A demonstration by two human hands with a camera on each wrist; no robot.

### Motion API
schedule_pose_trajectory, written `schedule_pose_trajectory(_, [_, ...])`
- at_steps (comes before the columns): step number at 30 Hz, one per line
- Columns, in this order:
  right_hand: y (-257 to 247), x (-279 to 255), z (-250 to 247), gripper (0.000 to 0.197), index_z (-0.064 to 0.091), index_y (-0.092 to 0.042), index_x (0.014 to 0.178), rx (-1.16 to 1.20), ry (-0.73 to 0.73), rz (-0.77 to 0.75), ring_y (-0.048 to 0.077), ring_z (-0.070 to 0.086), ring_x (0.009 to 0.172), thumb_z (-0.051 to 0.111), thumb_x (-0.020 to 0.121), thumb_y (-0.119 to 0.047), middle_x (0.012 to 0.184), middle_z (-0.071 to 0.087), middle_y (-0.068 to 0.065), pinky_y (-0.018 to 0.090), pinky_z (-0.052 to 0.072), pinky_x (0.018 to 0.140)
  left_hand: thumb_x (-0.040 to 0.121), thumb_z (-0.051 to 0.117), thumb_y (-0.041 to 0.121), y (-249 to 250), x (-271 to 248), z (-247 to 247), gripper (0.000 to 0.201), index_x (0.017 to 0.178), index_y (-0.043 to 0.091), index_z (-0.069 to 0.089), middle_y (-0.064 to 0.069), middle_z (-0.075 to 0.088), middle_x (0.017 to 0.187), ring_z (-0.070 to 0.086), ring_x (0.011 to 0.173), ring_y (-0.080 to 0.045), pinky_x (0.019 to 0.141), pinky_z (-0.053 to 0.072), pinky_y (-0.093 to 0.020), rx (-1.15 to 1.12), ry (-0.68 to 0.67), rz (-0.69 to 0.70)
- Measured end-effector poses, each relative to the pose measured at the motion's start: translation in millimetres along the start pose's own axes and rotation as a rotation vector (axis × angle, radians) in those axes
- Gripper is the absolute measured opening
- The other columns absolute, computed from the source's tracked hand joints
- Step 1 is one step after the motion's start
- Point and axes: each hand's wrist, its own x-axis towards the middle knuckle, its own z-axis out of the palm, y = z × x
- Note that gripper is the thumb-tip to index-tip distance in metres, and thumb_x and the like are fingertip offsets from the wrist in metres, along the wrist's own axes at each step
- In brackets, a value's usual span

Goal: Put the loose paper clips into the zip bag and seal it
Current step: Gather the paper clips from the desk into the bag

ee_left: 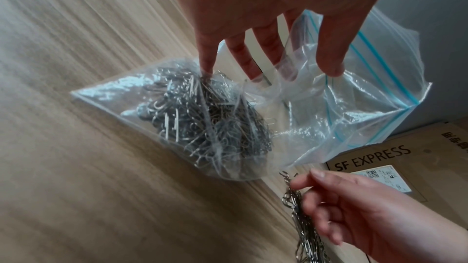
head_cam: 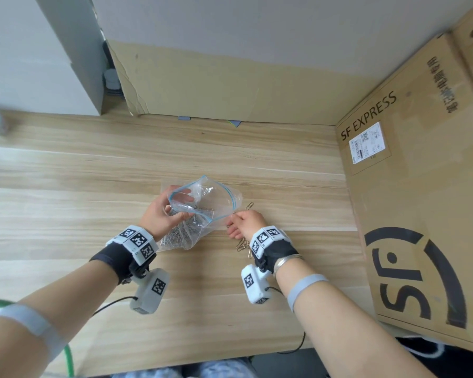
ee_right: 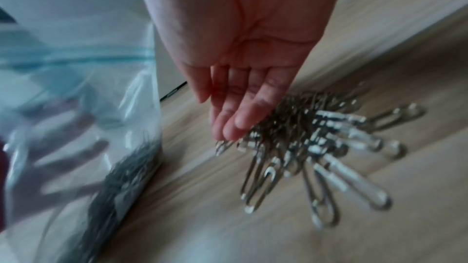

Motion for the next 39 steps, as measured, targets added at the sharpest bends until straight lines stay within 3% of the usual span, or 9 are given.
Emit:
schedule_pose_trajectory(2, [4.5,-2.9,-18.3,0.026,0.064,-0.009,0.103,-0.131,0.026,-0.047,0.011,0.06,0.061,0.045,0.094,-0.024,0.083,0.067,0.002,0.02,0.051,0.06,0.073,0.069,0.004,-0.6,0.3,0.4,0.04,0.097,0.033,0.053,0.031,0.065,0.086,0.057,0.089,0.012,0.082,0.039,-0.015,0.001,0.001,0.006])
schedule_pose_trajectory(4, [9.6,-2.4,-34.8,0.031,0.056,-0.021,0.118,-0.358,0.061,-0.126,0.016,0.062,0.086,0.055,0.088,-0.029,0.109,0.061,0.0,0.026,0.05,0.074,0.073,0.069,0.005,-1.5,0.4,0.0,0.04,0.097,0.033,0.053,0.029,0.065,0.086,0.057,0.089,0.011,0.081,0.039,-0.015,0.0,0.002,0.012])
schedule_pose_trajectory(7, [23.3,-0.5,-45.5,0.094,0.02,-0.047,0.135,-0.775,0.009,-0.17,0.025,0.026,0.13,0.078,0.061,-0.043,0.146,0.022,0.001,0.045,0.029,0.105,0.073,0.069,0.004,-2.1,1.0,-0.5,0.041,0.098,0.033,0.054,0.022,0.067,0.086,0.057,0.09,0.011,0.081,0.04,-0.012,-0.002,0.0,0.019])
schedule_pose_trajectory(10, [38.4,-0.2,-40.5,0.117,0.005,-0.059,0.132,-1.036,-0.056,-0.236,0.029,0.01,0.134,0.082,0.045,-0.051,0.153,0.001,-0.005,0.053,0.021,0.108,0.073,0.069,0.004,-2.3,1.1,-0.9,0.041,0.098,0.034,0.053,0.017,0.066,0.088,0.056,0.09,0.012,0.079,0.04,-0.008,0.0,-0.003,0.022])
schedule_pose_trajectory(13, [42.8,3.7,-37.3,0.102,0.024,-0.056,0.131,-0.97,-0.055,-0.296,0.028,0.018,0.131,0.084,0.049,-0.043,0.15,0.013,-0.001,0.043,0.025,0.108,0.073,0.068,0.003,-2.5,0.6,-1.5,0.041,0.097,0.033,0.053,0.02,0.067,0.086,0.057,0.089,0.013,0.077,0.04,-0.003,-0.013,-0.005,0.012])
schedule_pose_trajectory(18, [41.6,9.5,-41.2,0.056,0.061,-0.023,0.112,-0.725,-0.051,-0.37,0.024,0.04,0.118,0.081,0.06,-0.019,0.127,0.042,0.006,0.031,0.031,0.104,0.074,0.068,0.003,0.8,1.0,0.1,0.041,0.099,0.031,0.052,0.01,0.062,0.096,0.056,0.089,0.013,0.079,0.04,-0.005,-0.006,-0.021,0.021])
schedule_pose_trajectory(26, [46.3,9.9,-39.5,0.019,0.067,-0.011,0.091,-0.647,0.005,-0.377,0.02,0.053,0.099,0.072,0.073,-0.012,0.109,0.056,0.004,0.021,0.035,0.082,0.073,0.068,0.003,-1.9,0.3,-0.8,0.041,0.098,0.032,0.052,0.032,0.065,0.086,0.056,0.089,0.014,0.085,0.038,-0.015,0.026,-0.017,0.012])
schedule_pose_trajectory(32, [41.7,9.1,-41.2,0.009,0.07,-0.012,0.086,-0.603,0.065,-0.38,0.023,0.059,0.098,0.069,0.077,-0.012,0.103,0.065,0.005,0.033,0.044,0.091,0.073,0.068,0.004,-1.4,0.5,-1.6,0.041,0.098,0.032,0.052,0.033,0.064,0.087,0.056,0.09,0.013,0.088,0.039,-0.019,0.029,-0.022,0.008])
schedule_pose_trajectory(39, [22.1,-9.8,-60.6,0.007,0.071,-0.018,0.085,-0.508,0.1,-0.358,0.014,0.059,0.09,0.069,0.078,-0.019,0.1,0.068,0.002,0.027,0.045,0.089,0.072,0.07,0.004,-3.1,2.1,-1.3,0.041,0.098,0.031,0.053,0.035,0.063,0.09,0.056,0.09,0.013,0.086,0.039,-0.017,0.034,-0.027,0.012])
